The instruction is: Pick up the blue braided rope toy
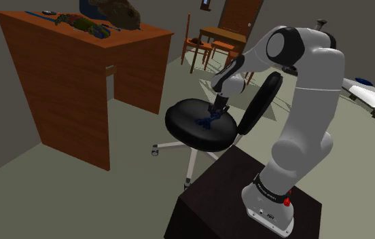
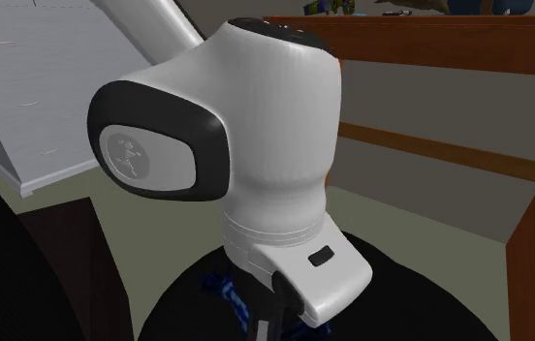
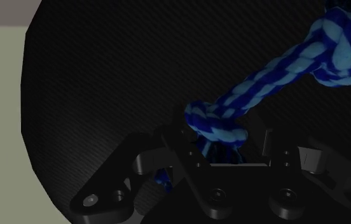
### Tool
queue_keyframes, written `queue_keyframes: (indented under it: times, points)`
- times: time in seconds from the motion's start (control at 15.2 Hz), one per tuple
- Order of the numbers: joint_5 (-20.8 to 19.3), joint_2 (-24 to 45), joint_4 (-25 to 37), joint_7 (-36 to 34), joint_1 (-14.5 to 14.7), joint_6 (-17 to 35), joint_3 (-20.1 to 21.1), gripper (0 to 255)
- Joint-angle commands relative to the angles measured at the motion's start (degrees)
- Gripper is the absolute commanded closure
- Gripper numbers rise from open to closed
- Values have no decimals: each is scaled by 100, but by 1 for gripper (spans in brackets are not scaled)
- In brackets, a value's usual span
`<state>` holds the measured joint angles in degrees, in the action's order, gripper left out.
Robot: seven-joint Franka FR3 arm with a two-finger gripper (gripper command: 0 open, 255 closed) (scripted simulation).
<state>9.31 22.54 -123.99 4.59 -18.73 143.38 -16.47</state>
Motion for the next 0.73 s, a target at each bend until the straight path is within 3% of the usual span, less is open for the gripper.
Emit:
queue_keyframes:
  times: [0.0, 0.66]
  points:
    - [-61, -123, 12, -48, 33, -130, -37, 255]
    - [-304, -621, 55, -208, 125, -647, -162, 255]
